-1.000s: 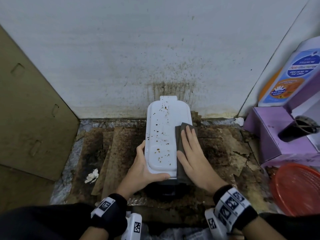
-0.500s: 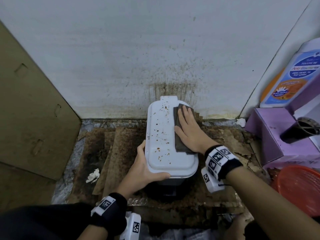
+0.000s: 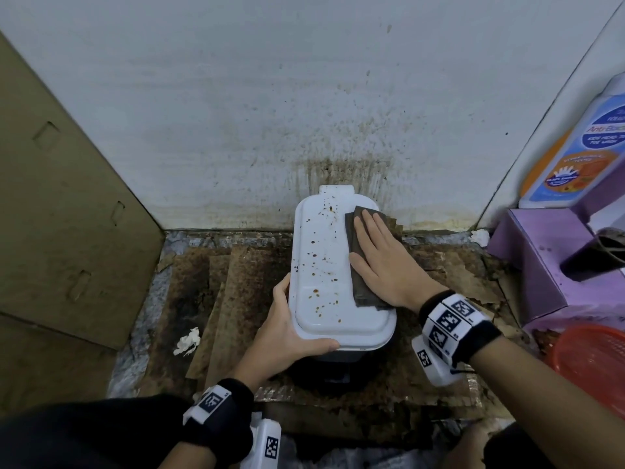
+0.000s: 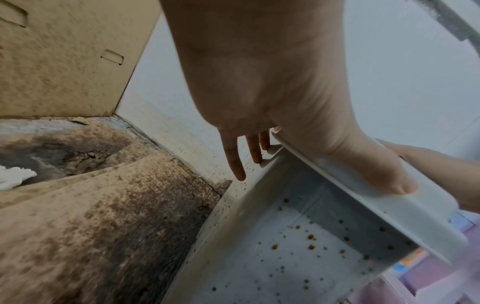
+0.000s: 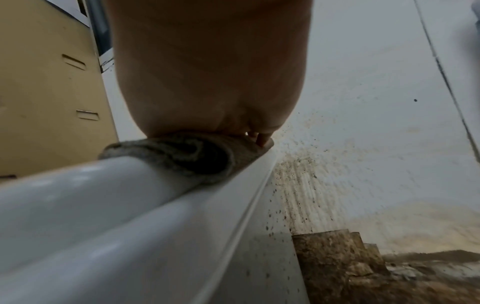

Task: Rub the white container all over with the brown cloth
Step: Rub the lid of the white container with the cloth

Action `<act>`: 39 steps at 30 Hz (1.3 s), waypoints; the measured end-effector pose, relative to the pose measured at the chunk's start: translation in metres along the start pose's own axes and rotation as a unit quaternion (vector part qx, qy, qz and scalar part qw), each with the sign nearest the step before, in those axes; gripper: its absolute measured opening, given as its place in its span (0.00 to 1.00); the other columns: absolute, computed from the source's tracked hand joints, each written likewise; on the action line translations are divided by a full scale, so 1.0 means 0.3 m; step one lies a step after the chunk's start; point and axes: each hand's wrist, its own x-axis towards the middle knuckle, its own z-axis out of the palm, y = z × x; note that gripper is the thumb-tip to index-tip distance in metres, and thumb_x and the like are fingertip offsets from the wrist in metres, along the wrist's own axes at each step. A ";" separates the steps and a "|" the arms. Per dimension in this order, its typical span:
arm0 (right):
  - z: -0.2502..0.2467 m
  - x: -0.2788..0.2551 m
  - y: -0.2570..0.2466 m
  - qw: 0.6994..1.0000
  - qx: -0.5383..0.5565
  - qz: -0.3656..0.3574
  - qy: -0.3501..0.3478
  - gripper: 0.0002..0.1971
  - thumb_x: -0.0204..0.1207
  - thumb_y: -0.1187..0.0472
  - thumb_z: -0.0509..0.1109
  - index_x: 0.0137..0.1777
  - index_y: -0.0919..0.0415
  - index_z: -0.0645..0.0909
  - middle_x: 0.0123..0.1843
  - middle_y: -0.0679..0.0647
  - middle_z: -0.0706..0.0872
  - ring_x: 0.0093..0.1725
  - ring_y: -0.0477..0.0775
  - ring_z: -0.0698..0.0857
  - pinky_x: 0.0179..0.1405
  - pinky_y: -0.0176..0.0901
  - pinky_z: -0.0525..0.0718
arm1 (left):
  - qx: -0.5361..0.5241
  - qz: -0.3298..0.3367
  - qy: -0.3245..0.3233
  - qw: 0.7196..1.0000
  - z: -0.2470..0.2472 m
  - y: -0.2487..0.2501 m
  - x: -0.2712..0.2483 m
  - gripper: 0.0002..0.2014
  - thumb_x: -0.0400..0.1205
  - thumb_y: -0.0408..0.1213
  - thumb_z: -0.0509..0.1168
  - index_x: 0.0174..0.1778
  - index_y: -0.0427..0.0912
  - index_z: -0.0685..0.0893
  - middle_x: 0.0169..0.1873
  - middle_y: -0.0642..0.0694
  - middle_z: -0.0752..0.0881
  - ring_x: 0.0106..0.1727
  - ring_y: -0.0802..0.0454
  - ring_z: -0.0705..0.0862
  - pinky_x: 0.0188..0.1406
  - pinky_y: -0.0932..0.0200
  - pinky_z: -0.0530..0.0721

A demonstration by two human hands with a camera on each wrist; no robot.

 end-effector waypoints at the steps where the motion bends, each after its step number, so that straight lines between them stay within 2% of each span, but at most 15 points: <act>1: -0.008 0.027 0.010 1.000 -0.003 0.001 -0.005 0.36 0.93 0.42 0.46 0.91 0.61 0.38 0.92 0.55 0.33 0.90 0.54 0.32 0.87 0.44 0.35 | -0.002 0.003 0.000 1.000 0.000 -0.001 0.000 0.68 0.62 0.57 0.91 0.88 0.65 0.47 0.84 0.74 0.63 0.84 0.67 0.69 0.82 0.44 0.78; 3: -0.030 0.092 0.029 1.000 -0.010 0.005 -0.009 0.36 0.93 0.44 0.46 0.91 0.63 0.38 0.92 0.58 0.34 0.91 0.57 0.34 0.88 0.46 0.37 | -0.001 0.003 0.000 1.000 0.000 -0.002 0.001 0.68 0.62 0.57 0.91 0.87 0.66 0.47 0.85 0.72 0.63 0.84 0.66 0.69 0.82 0.44 0.77; 7: -0.057 0.218 0.067 1.000 0.003 0.013 -0.012 0.34 0.93 0.48 0.46 0.90 0.67 0.39 0.92 0.64 0.39 0.91 0.61 0.39 0.91 0.55 0.43 | 0.002 -0.007 0.001 1.000 -0.003 -0.012 0.005 0.68 0.61 0.59 0.90 0.86 0.70 0.47 0.84 0.69 0.66 0.84 0.63 0.71 0.81 0.41 0.77; 12: -0.051 0.244 0.079 1.000 -0.005 0.006 -0.001 0.33 0.94 0.50 0.45 0.90 0.68 0.40 0.92 0.65 0.39 0.91 0.61 0.38 0.90 0.51 0.39 | 0.015 -0.008 0.003 1.000 -0.003 -0.013 0.003 0.67 0.61 0.62 0.90 0.85 0.73 0.46 0.84 0.71 0.66 0.84 0.64 0.71 0.80 0.41 0.78; 15: -0.029 0.186 0.061 1.000 0.009 0.013 -0.007 0.34 0.93 0.47 0.43 0.90 0.67 0.37 0.91 0.63 0.34 0.90 0.61 0.33 0.90 0.57 0.39 | 0.010 -0.006 0.003 1.000 0.001 -0.009 -0.002 0.67 0.61 0.60 0.90 0.86 0.71 0.47 0.84 0.70 0.66 0.84 0.64 0.71 0.81 0.40 0.77; 20: 0.014 -0.032 -0.028 0.998 0.053 0.017 -0.009 0.35 0.93 0.44 0.43 0.90 0.62 0.34 0.90 0.55 0.27 0.88 0.54 0.26 0.87 0.46 0.32 | 0.011 0.001 0.009 1.000 0.006 -0.008 -0.004 0.67 0.61 0.59 0.91 0.86 0.69 0.48 0.85 0.70 0.64 0.85 0.65 0.69 0.81 0.41 0.77; 23: 0.057 -0.168 -0.086 0.998 0.053 0.005 0.024 0.34 0.93 0.44 0.42 0.90 0.61 0.34 0.90 0.54 0.26 0.88 0.52 0.24 0.88 0.45 0.34 | 0.013 0.003 0.012 1.000 0.009 -0.013 -0.005 0.67 0.61 0.60 0.90 0.86 0.69 0.48 0.85 0.70 0.64 0.85 0.64 0.68 0.82 0.40 0.77; 26: 0.091 -0.228 -0.110 0.998 0.056 0.008 0.042 0.34 0.94 0.45 0.44 0.90 0.59 0.34 0.91 0.51 0.28 0.88 0.48 0.26 0.88 0.45 0.37 | 0.010 0.004 0.014 1.000 0.014 -0.017 -0.003 0.68 0.60 0.60 0.90 0.86 0.69 0.48 0.85 0.70 0.64 0.85 0.65 0.68 0.82 0.41 0.77; 31: 0.065 -0.156 -0.085 0.999 0.025 0.010 0.030 0.35 0.93 0.44 0.44 0.90 0.60 0.35 0.91 0.53 0.28 0.89 0.50 0.27 0.88 0.44 0.37 | -0.006 0.009 0.013 1.000 0.015 -0.019 -0.003 0.69 0.61 0.59 0.90 0.88 0.65 0.46 0.86 0.69 0.63 0.86 0.66 0.67 0.83 0.43 0.75; 36: 0.013 0.007 -0.033 0.999 0.016 0.031 -0.004 0.36 0.93 0.44 0.43 0.90 0.64 0.36 0.91 0.59 0.30 0.90 0.58 0.30 0.91 0.54 0.40 | -0.023 0.009 0.005 1.000 0.013 -0.013 -0.004 0.68 0.62 0.57 0.91 0.88 0.66 0.46 0.86 0.68 0.63 0.86 0.65 0.67 0.84 0.44 0.75; 39: 0.002 0.033 -0.031 0.999 0.030 0.038 -0.011 0.35 0.93 0.45 0.44 0.90 0.63 0.35 0.91 0.59 0.30 0.89 0.58 0.29 0.90 0.52 0.37 | -0.022 0.011 0.002 1.000 0.012 -0.006 -0.007 0.69 0.63 0.56 0.91 0.88 0.64 0.46 0.86 0.70 0.62 0.86 0.67 0.67 0.84 0.45 0.75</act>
